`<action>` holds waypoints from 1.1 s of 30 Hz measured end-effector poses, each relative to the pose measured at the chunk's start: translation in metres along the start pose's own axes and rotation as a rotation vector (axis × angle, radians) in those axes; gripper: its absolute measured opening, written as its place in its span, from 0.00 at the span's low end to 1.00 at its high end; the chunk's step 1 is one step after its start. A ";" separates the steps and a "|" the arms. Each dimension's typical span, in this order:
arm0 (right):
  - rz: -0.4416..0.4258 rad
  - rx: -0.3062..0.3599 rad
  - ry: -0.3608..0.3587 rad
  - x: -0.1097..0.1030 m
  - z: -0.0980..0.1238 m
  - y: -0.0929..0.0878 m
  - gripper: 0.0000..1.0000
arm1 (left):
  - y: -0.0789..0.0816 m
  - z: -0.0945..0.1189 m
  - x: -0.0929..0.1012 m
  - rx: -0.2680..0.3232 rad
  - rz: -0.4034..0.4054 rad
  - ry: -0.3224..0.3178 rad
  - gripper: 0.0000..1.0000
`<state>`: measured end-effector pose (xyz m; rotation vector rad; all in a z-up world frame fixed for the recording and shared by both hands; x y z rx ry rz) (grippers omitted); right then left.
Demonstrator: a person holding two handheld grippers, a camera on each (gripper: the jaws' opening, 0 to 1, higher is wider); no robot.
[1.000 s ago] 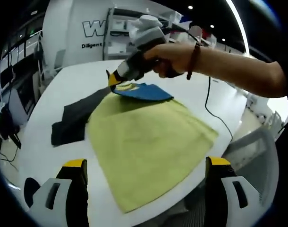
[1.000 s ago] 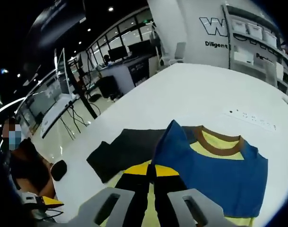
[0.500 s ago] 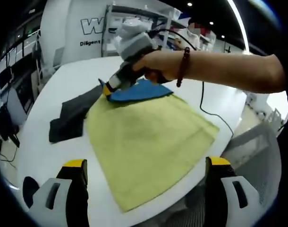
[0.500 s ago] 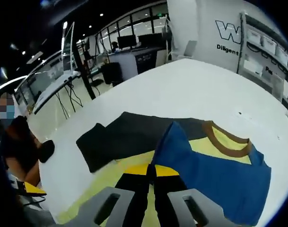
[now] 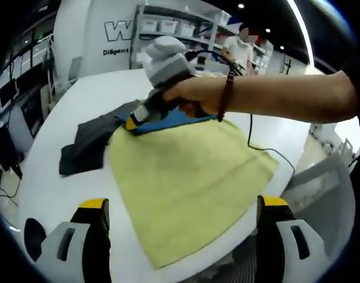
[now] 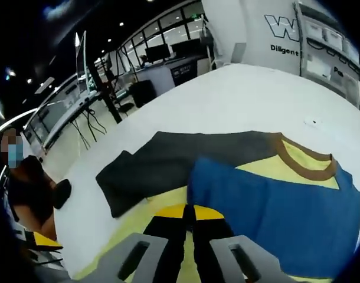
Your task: Fold the garment on the visible template until the final outline fits inside the template.
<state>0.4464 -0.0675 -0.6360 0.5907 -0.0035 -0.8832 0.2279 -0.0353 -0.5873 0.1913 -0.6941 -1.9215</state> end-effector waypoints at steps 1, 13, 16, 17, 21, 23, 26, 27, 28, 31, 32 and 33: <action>0.002 0.008 0.009 0.000 0.000 0.000 0.00 | -0.001 0.000 0.000 -0.004 -0.001 0.001 0.99; -0.043 0.093 0.041 0.003 0.019 0.005 0.28 | 0.006 0.000 0.000 0.003 -0.025 -0.003 0.99; -0.047 0.108 0.015 0.009 0.027 0.004 0.41 | 0.008 -0.001 0.002 0.002 -0.026 -0.011 0.99; -0.052 0.113 0.010 0.011 0.031 0.002 0.47 | 0.010 -0.002 0.003 0.002 -0.029 -0.014 0.99; -0.060 0.129 -0.003 0.019 0.039 0.000 0.64 | 0.013 -0.003 0.006 0.006 -0.035 -0.018 0.99; -0.060 0.135 -0.023 0.024 0.044 -0.003 0.71 | 0.015 -0.003 0.007 0.010 -0.037 -0.022 0.99; -0.065 0.145 -0.043 0.032 0.053 -0.005 0.78 | 0.018 -0.003 0.009 0.018 -0.041 -0.026 0.99; -0.069 0.144 -0.048 0.035 0.053 -0.006 0.80 | 0.018 -0.003 0.010 0.018 -0.040 -0.026 0.99; -0.080 0.141 -0.054 0.038 0.055 -0.007 0.82 | 0.019 -0.003 0.010 0.020 -0.040 -0.028 0.99; -0.104 0.153 -0.072 0.046 0.059 -0.011 0.93 | 0.018 -0.004 0.011 0.012 -0.039 -0.029 0.99; -0.115 0.155 -0.076 0.049 0.061 -0.013 0.94 | 0.018 -0.004 0.011 0.008 -0.040 -0.027 0.99; -0.127 0.153 -0.087 0.055 0.063 -0.016 0.95 | 0.018 -0.005 0.011 0.004 -0.044 -0.026 0.99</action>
Point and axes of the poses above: the point that each gripper's makers call its tool centre point, and the gripper's own axes: z roughly backward along the fingers, x roughly to its right, y roughly out of its top, the point moved 5 cm from there along z, roughly backward along the fingers, and after that the axes turned 15 degrees about -x, right-handed, at the moved point
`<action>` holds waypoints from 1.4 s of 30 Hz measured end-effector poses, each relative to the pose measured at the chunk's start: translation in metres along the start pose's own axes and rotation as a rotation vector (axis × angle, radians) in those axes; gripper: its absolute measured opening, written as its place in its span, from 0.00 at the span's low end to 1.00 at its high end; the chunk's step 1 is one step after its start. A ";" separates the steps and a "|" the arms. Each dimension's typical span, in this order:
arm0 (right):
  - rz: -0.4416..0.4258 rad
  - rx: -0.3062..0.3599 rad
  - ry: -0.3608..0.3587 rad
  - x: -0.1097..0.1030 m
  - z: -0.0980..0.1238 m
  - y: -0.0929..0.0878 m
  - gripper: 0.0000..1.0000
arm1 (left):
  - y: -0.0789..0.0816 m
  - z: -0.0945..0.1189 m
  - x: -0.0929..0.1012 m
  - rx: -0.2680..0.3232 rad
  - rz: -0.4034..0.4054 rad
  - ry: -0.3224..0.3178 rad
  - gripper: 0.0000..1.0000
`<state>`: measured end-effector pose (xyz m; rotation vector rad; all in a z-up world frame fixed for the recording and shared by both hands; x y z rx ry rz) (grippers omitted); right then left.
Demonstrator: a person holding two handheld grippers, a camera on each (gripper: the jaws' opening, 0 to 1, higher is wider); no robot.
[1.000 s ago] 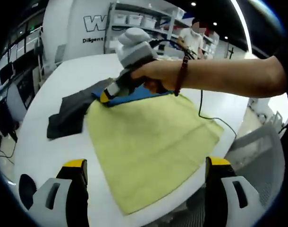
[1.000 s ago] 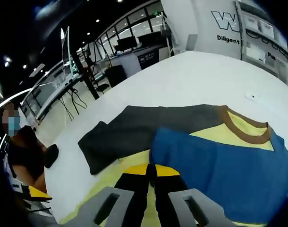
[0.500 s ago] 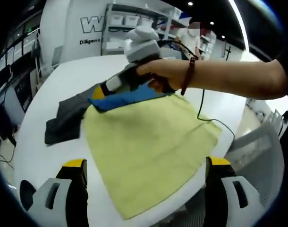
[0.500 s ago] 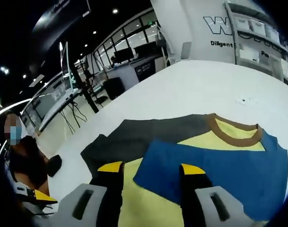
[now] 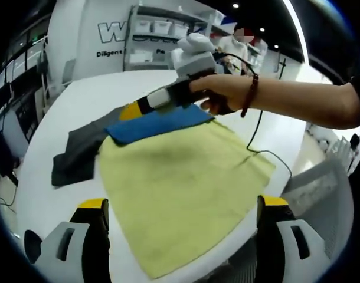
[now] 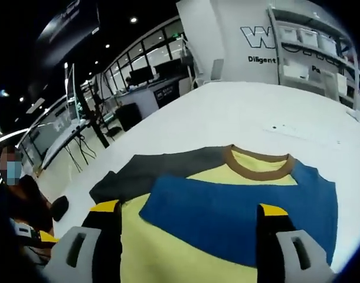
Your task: Fold the garment on the visible template until the final outline fits inside the template.
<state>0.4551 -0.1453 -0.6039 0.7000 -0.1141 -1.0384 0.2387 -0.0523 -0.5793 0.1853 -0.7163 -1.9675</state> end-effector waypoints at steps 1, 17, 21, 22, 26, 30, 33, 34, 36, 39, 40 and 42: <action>-0.004 0.000 -0.004 0.002 0.001 -0.001 0.98 | 0.000 0.000 0.000 0.000 -0.002 0.000 0.99; -0.147 -0.015 -0.058 0.058 0.044 -0.025 0.99 | 0.022 0.007 0.009 0.073 -0.006 -0.032 0.99; -0.197 -0.014 -0.065 0.078 0.055 -0.032 0.99 | 0.023 0.009 0.009 0.082 -0.019 -0.028 0.99; -0.197 -0.019 -0.070 0.082 0.057 -0.034 0.99 | 0.024 0.010 0.009 0.082 -0.025 -0.021 0.99; -0.165 -0.064 -0.109 0.096 0.063 -0.045 0.99 | 0.024 0.009 0.010 0.079 -0.038 -0.013 0.99; -0.151 -0.075 -0.140 0.106 0.068 -0.053 0.99 | 0.026 0.010 0.014 0.087 -0.047 -0.025 0.99; -0.159 -0.063 -0.147 0.112 0.072 -0.059 0.99 | 0.026 0.010 0.015 0.079 -0.059 -0.019 0.99; -0.166 -0.070 -0.152 0.114 0.073 -0.061 0.99 | 0.027 0.010 0.015 0.083 -0.059 -0.019 0.99; -0.167 -0.073 -0.157 0.118 0.073 -0.065 0.96 | 0.026 0.011 0.014 0.081 -0.046 -0.023 0.99; -0.189 -0.087 -0.167 0.123 0.073 -0.073 0.92 | 0.025 0.011 0.014 0.075 -0.043 -0.020 0.99; -0.199 -0.089 -0.169 0.125 0.073 -0.075 0.91 | 0.025 0.012 0.013 0.076 -0.045 -0.015 0.99; -0.240 -0.094 -0.192 0.131 0.075 -0.081 0.86 | 0.024 0.013 0.011 0.077 -0.026 -0.004 0.99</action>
Point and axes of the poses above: the point that each gripper's makers call its tool centre point, and the gripper's own axes: z roughly backward along the fingers, x roughly to its right, y roughly out of its top, the point moved 5 cm from there along z, roughly backward along the fingers, and after that the axes turned 15 degrees about -x, right-handed, at the moved point
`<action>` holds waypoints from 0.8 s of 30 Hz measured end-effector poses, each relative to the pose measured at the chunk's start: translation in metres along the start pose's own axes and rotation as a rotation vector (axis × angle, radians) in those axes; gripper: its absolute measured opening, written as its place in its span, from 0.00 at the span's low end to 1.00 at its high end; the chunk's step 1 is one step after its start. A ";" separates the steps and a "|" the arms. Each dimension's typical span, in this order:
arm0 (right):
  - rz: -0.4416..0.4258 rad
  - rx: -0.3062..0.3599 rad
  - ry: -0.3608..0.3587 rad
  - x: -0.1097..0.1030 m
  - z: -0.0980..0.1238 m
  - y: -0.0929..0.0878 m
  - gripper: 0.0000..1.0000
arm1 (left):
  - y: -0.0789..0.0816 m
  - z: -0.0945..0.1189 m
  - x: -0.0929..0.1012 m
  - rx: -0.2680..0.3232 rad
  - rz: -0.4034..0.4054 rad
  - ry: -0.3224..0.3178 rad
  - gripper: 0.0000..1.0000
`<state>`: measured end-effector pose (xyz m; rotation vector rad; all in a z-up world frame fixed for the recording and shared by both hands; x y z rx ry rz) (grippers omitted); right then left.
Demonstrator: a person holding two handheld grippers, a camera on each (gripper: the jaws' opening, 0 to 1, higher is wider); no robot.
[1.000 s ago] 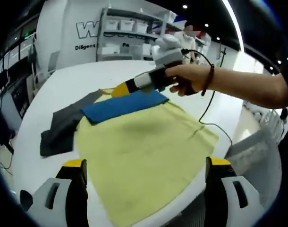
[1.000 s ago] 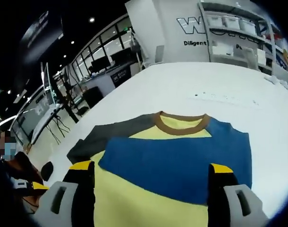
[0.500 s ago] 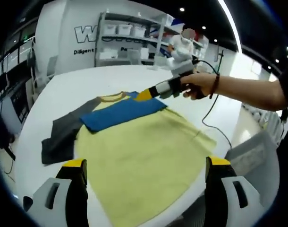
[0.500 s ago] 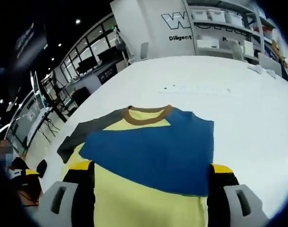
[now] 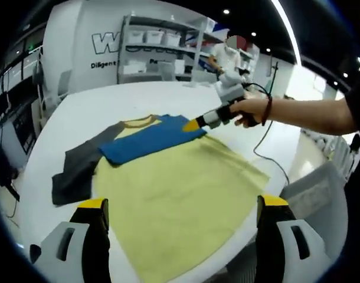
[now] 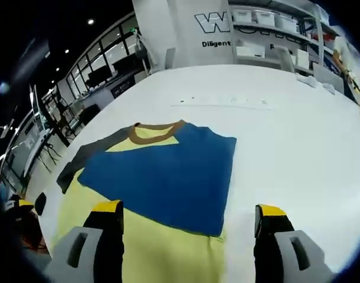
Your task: Fold the garment on the visible template until the final outline fits inside the template.
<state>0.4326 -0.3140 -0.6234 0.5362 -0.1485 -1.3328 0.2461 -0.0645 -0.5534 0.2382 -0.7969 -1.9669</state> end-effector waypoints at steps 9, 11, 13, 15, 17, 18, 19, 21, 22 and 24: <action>-0.029 -0.005 -0.029 0.012 0.007 -0.008 0.63 | -0.006 0.004 -0.006 0.002 0.035 0.020 0.99; -0.040 -0.016 -0.020 0.013 0.006 -0.009 0.59 | -0.007 0.005 -0.007 -0.002 0.040 0.022 0.99; -0.032 -0.023 -0.028 0.014 0.005 -0.010 0.52 | -0.008 0.005 -0.008 0.000 0.050 0.026 0.99; -0.017 -0.028 -0.041 0.014 0.005 -0.010 0.46 | -0.009 0.006 -0.008 0.001 0.053 0.029 0.99; -0.016 -0.031 -0.043 0.015 0.005 -0.010 0.41 | -0.011 0.007 -0.010 -0.004 0.059 0.035 0.99; -0.020 -0.034 -0.036 0.015 0.004 -0.010 0.37 | -0.012 0.008 -0.011 -0.004 0.062 0.037 0.99; -0.026 -0.037 -0.028 0.014 0.004 -0.010 0.34 | -0.013 0.008 -0.012 -0.002 0.069 0.042 0.99; -0.031 -0.036 -0.021 0.015 0.003 -0.009 0.26 | -0.015 0.009 -0.014 -0.002 0.079 0.042 0.99; -0.028 -0.047 -0.024 0.020 -0.001 -0.006 0.23 | -0.016 0.009 -0.014 -0.003 0.092 0.039 0.99; -0.011 -0.065 -0.042 0.027 -0.005 -0.004 0.14 | -0.016 0.010 -0.015 0.000 0.102 0.036 0.99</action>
Point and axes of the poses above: the point that each gripper's makers call its tool centre point, and the gripper's own axes: z roughly backward along the fingers, x roughly to its right, y roughly out of its top, the point moved 5 cm from there along z, roughly backward along the fingers, and after that the axes turned 15 degrees about -x, right-handed, at the moved point
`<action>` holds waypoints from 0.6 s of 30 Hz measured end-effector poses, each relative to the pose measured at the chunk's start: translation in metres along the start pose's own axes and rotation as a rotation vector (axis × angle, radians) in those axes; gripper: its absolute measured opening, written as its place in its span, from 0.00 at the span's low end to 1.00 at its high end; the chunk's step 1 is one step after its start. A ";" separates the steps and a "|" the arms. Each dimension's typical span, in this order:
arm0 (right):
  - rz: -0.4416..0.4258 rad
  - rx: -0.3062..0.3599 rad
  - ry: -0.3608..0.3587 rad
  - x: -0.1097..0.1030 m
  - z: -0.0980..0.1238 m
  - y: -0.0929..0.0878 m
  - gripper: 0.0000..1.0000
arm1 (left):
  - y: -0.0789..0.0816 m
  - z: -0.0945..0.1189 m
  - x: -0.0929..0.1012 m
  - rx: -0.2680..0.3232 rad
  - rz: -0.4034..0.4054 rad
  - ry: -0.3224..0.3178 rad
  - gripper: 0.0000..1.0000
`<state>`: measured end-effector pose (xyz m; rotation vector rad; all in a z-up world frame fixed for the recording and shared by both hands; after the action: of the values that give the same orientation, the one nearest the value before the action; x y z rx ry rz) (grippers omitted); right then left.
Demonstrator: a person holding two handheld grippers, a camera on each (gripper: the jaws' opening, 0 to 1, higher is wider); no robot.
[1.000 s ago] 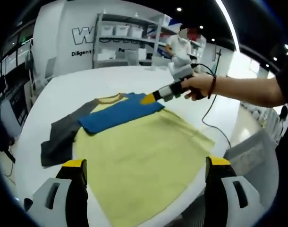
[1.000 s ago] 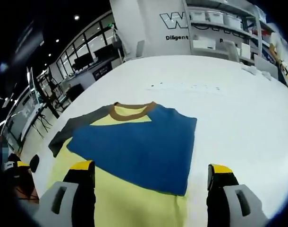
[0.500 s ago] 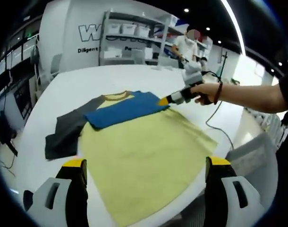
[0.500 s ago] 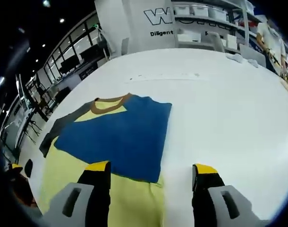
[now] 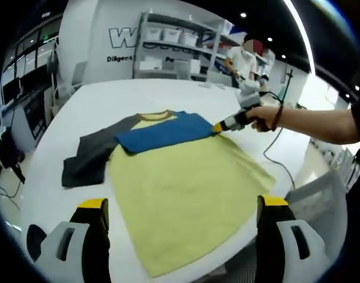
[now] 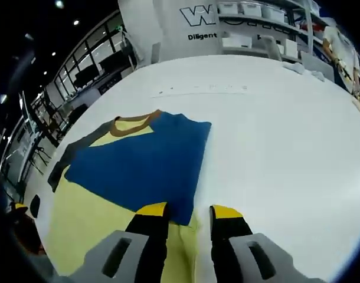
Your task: Fold the garment on the visible template until the final outline fits inside the template.
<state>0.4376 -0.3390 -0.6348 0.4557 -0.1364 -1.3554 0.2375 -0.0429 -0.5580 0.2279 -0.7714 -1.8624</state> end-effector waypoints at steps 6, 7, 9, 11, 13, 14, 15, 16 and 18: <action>-0.008 -0.002 0.016 0.007 -0.007 0.007 0.08 | 0.000 0.003 0.000 0.010 0.003 -0.007 0.99; -0.007 -0.003 0.018 0.006 -0.007 0.007 0.06 | 0.000 0.003 0.000 0.008 0.005 -0.005 0.99; 0.004 -0.008 0.021 0.005 -0.010 0.006 0.03 | -0.001 0.003 -0.001 0.003 0.006 -0.003 0.99; 0.020 -0.008 0.010 0.006 -0.011 0.007 0.03 | -0.001 0.003 -0.001 0.002 0.007 -0.002 0.99; 0.039 -0.009 0.004 0.006 -0.012 0.007 0.02 | -0.001 0.004 0.000 0.005 0.007 0.000 0.99; 0.042 -0.011 -0.001 0.006 -0.012 0.007 0.00 | -0.001 0.004 0.000 0.005 0.006 0.001 0.99; 0.045 -0.013 -0.005 0.008 -0.012 0.007 0.00 | -0.001 0.004 -0.001 0.004 0.005 0.002 0.99; 0.044 -0.011 -0.002 0.009 -0.012 0.007 0.00 | -0.001 0.004 -0.001 0.003 0.004 0.004 0.99; 0.041 -0.010 0.002 0.010 -0.011 0.007 0.00 | -0.001 0.004 -0.001 0.003 0.001 0.006 0.99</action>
<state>0.4500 -0.3450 -0.6439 0.4437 -0.1360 -1.3150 0.2350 -0.0402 -0.5553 0.2355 -0.7701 -1.8583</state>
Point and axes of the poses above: the point that each gripper's makers call its tool centre point, and the gripper's own axes: z roughly backward along the fingers, x roughly to its right, y roughly out of its top, the point moved 5 cm from there along z, roughly backward along the fingers, and after that the axes turned 15 degrees about -x, right-handed, at the moved point
